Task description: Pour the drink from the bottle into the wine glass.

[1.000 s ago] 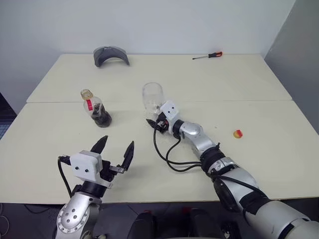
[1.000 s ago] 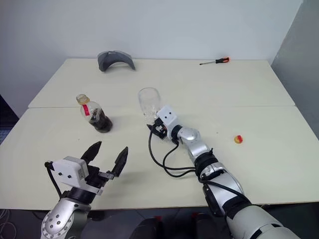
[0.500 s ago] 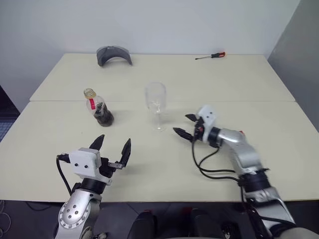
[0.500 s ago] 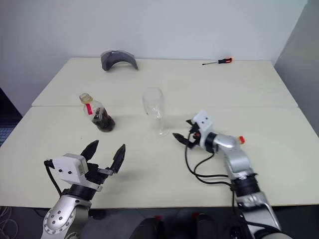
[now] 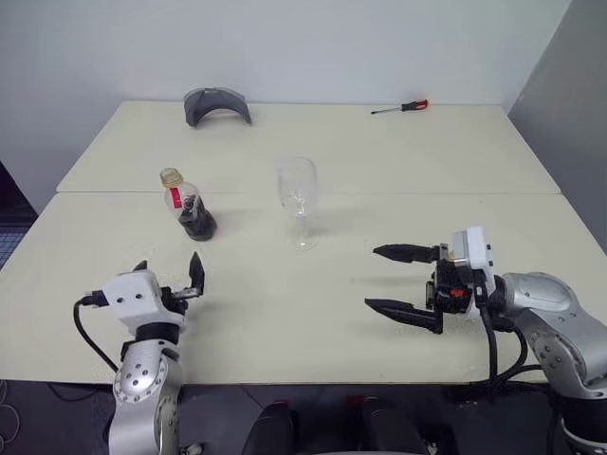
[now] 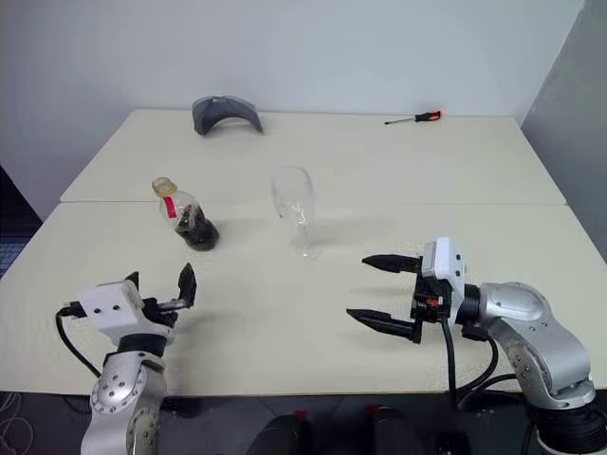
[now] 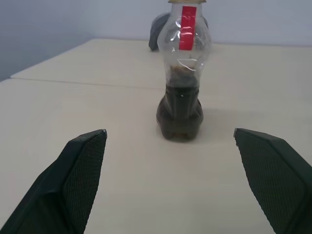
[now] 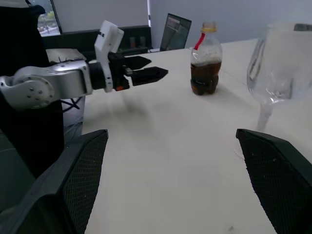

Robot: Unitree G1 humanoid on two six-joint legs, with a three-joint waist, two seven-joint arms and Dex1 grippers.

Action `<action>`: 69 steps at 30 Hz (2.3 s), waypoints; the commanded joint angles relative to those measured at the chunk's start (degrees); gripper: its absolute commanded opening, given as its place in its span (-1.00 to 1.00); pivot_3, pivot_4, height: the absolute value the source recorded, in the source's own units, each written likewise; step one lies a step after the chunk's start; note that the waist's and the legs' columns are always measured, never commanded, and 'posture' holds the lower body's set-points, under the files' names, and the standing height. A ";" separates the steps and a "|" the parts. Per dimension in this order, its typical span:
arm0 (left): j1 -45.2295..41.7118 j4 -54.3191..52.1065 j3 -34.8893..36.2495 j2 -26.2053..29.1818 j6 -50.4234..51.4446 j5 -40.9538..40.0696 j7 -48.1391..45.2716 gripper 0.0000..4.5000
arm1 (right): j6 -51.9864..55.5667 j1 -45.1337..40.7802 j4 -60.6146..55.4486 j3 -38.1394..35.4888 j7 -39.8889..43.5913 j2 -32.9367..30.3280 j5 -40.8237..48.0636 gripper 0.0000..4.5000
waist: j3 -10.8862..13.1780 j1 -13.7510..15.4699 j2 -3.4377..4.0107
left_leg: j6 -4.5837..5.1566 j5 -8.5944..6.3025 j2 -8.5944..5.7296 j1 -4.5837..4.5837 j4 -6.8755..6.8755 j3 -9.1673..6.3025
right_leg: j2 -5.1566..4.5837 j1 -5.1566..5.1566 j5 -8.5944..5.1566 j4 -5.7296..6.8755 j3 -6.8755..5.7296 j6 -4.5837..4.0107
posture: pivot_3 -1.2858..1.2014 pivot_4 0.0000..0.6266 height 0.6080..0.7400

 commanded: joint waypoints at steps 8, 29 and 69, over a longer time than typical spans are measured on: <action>-7.31 6.15 0.26 4.04 -2.13 0.85 -2.65 1.00 | 0.90 -4.04 -1.01 -0.64 -7.99 2.12 1.57 0.99 | 0.00 0.34 0.00 | -0.02 0.01 0.01 0.00 0.00 0.00 | -0.01 0.00 0.01 0.00 0.00 0.01 | 0.03 -0.52 1.00; -21.78 29.11 1.32 10.49 -6.90 -1.36 -11.74 1.00 | 4.98 -8.19 -2.99 1.13 -15.24 3.59 4.78 0.99 | -0.01 0.38 -0.01 | -0.03 0.02 -0.02 -0.03 0.02 -0.02 | -0.04 -0.04 0.02 0.02 -0.03 0.01 | 0.03 -0.52 1.00; -44.25 68.03 0.61 13.00 -24.92 -0.89 -18.51 0.30 | 6.65 -10.08 -2.34 0.63 -18.82 3.34 5.22 1.00 | -0.01 0.32 -0.03 | -0.06 0.04 -0.03 -0.11 0.08 -0.02 | -0.06 -0.12 0.04 0.04 -0.06 0.03 | 0.03 -0.52 1.00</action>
